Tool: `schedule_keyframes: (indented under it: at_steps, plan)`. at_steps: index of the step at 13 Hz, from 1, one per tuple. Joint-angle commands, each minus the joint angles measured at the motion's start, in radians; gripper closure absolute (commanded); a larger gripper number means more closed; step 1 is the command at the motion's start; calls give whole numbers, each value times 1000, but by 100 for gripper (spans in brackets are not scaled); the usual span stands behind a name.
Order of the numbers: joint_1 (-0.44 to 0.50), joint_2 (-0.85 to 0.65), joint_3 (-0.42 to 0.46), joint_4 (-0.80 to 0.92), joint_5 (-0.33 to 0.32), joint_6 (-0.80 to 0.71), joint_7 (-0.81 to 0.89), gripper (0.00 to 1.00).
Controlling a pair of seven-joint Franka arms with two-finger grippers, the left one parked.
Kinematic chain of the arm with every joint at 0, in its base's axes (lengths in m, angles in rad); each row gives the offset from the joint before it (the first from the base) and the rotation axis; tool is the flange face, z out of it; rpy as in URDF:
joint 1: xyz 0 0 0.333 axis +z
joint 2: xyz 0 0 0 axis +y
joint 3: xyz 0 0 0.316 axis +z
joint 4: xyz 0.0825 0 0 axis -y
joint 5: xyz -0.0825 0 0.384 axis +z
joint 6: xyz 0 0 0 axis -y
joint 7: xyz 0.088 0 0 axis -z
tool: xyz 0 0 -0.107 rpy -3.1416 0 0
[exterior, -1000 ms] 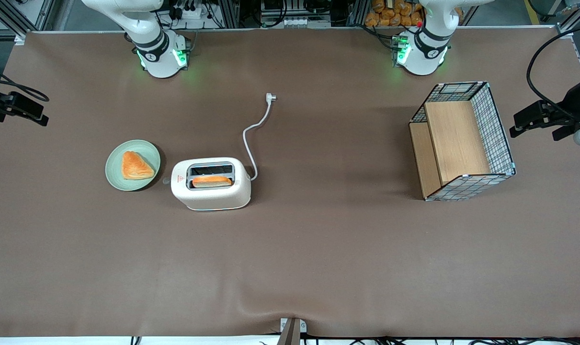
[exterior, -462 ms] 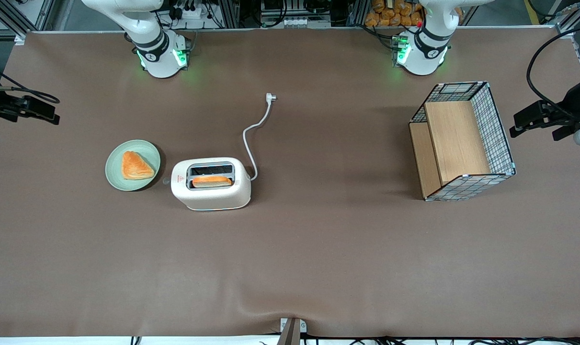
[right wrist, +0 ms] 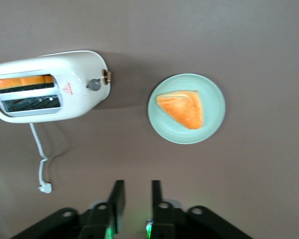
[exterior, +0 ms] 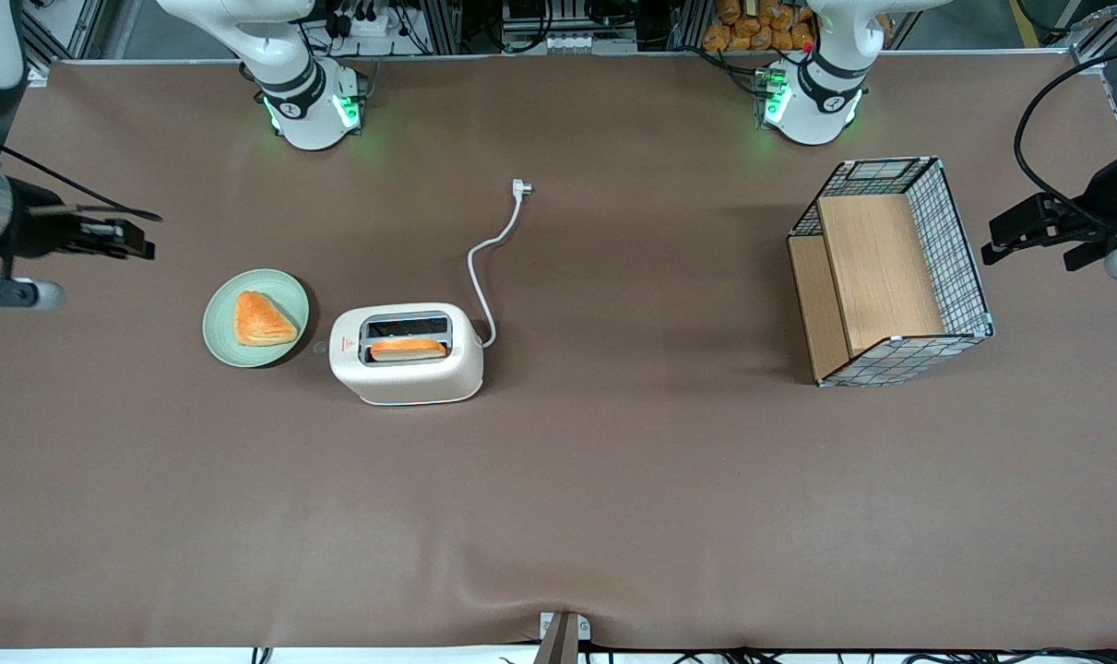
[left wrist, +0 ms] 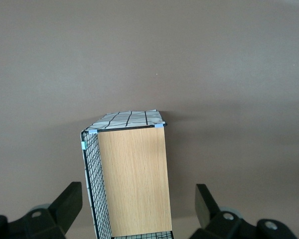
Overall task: Press toaster button with right arm
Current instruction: 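Move the right gripper over the plate toward the toaster's side lever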
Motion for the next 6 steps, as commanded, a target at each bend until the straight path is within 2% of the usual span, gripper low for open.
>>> schedule_keyframes:
  at_steps: [1,2,6]
  plan:
    - [9,50,-3,0,34,29,-9,100]
    - [15,73,-2,-1,39,49,-11,100]
    - [13,98,3,-137,148,232,-55,100]
